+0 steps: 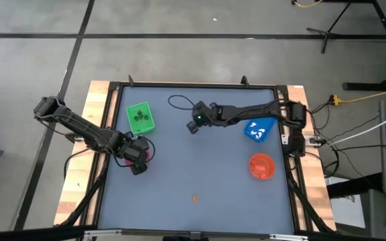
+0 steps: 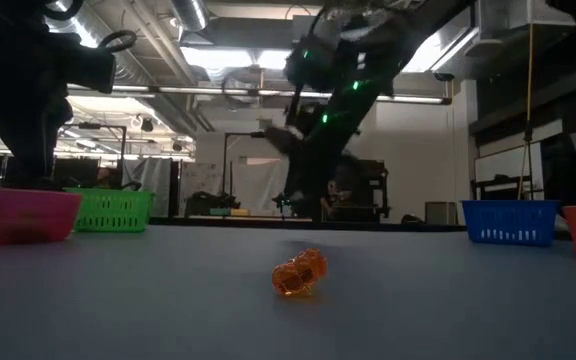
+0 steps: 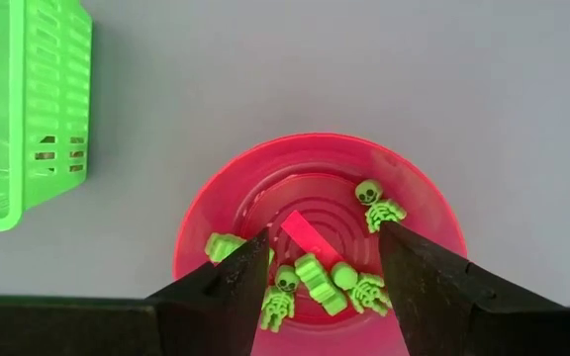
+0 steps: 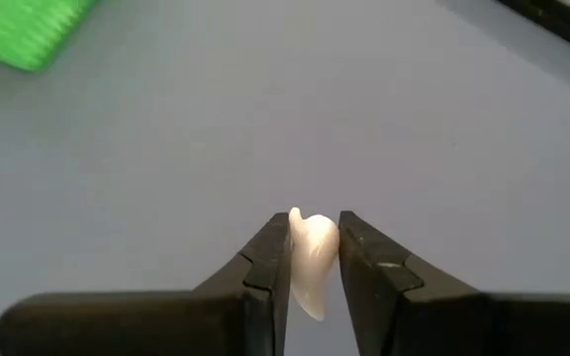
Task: Sort Halloween decoration
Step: Put the small white ghost toy into the blue basket
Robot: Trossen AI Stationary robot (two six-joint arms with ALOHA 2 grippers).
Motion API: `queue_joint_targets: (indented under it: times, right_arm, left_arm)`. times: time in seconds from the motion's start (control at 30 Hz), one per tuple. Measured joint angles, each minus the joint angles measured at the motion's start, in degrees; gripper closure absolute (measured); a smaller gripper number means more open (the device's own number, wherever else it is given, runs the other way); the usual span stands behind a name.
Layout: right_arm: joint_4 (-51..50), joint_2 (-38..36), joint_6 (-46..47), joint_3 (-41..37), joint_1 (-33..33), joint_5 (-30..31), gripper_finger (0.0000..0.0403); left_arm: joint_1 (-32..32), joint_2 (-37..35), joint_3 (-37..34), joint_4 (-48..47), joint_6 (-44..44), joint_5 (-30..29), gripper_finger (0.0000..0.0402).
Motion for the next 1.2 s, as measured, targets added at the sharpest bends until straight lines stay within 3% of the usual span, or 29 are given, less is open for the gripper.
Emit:
queue_joint_targets:
  times: [0.27,0.63,0.9,1.07,1.2]
  right_arm:
    - [-10.1,-11.5,-1.5,0.0,0.0,-6.1,0.0327]
    - [-33.7,-31.8,-1.0,0.0,1.1,-7.5,0.0327]
    - [-47.5,-42.4,3.7,0.1,8.2,-0.1,0.0327]
    - [-59.4,-44.1,13.3,-1.3,14.0,9.7,0.0327]
    - [-60.9,-44.2,19.9,-6.9,16.6,11.8,0.0327]
  left_arm:
    - [0.0,0.0,0.0,1.4,0.0,-0.1,0.0227]
    - [0.0,0.0,0.0,5.8,0.4,-0.2,0.0227]
    - [0.0,0.0,0.0,5.9,0.4,-0.2,0.0227]
    - [0.0,0.0,0.0,5.9,0.4,-0.2,0.0227]
    - [0.0,0.0,0.0,5.9,0.4,-0.2,0.0227]
